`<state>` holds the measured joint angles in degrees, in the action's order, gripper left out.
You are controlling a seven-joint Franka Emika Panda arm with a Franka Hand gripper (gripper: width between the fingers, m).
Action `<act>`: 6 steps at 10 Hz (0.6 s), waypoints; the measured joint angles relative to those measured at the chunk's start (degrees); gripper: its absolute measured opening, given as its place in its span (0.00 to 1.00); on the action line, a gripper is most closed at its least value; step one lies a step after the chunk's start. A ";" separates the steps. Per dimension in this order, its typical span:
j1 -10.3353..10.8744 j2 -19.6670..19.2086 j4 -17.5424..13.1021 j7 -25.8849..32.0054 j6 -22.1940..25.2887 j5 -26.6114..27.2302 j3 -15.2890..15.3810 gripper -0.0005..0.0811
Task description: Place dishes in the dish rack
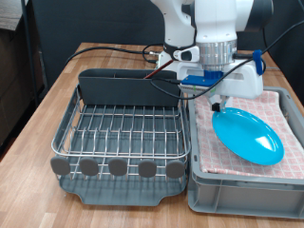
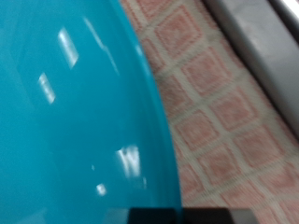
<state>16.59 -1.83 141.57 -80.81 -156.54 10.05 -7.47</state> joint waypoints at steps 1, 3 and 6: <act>-0.07 1.83 -0.20 -4.09 3.25 -4.03 -0.41 0.02; -0.45 5.47 -1.47 -12.51 11.54 -11.97 -0.70 0.02; -0.99 9.79 -5.32 -17.69 25.94 -17.19 -0.94 0.02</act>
<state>15.60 7.96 136.25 -98.50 -130.60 -7.14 -8.41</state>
